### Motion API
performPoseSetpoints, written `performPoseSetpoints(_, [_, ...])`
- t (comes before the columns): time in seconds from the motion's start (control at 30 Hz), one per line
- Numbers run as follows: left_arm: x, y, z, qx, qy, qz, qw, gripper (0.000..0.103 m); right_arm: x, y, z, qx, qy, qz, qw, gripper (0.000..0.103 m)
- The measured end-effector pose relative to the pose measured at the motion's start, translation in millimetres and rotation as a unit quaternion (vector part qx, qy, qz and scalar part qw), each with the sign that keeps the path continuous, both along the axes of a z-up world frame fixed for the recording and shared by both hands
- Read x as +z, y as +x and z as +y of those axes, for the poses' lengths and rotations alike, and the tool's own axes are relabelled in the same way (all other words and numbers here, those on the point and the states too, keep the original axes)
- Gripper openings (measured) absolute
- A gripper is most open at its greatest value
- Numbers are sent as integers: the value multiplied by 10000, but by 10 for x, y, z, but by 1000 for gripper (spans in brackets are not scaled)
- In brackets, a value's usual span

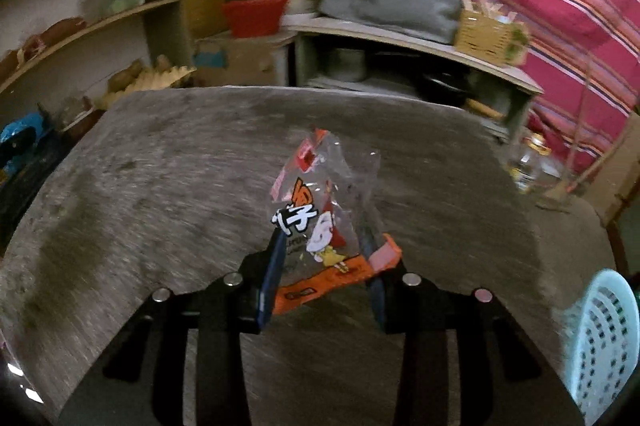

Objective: Collect trash
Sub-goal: 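Grasp the orange-printed snack wrapper with the right tool while the left tool holds the blue bag, then carry the blue bag and orange wrapper with both tools over the basket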

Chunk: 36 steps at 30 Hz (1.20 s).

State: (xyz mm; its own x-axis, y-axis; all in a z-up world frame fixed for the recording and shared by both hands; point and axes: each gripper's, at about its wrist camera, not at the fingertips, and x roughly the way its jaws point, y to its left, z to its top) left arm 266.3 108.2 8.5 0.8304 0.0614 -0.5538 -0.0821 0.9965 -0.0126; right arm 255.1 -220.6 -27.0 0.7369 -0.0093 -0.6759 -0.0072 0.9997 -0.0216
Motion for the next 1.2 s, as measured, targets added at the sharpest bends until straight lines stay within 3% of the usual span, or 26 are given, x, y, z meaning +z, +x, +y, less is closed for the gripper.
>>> performPoseSetpoints(0.17, [34, -39, -340, -264, 90, -52, 9996, 40, 19, -275, -551, -534, 73, -78, 9985, 38])
performPoseSetpoints(0.23, [34, -49, -485, -368, 138, -65, 9992, 40, 60, -360, -757, -706, 155, -150, 9973, 32])
performPoseSetpoints(0.63, [-6, -58, -1240, -890, 159, -50, 9959, 40, 71, -602, -1268, -851, 38, -167, 9962, 25])
performPoseSetpoints(1.2, [51, -324, -2207, -1734, 317, -136, 9843, 40, 160, -1173, -2233, -1496, 310, -337, 9877, 25])
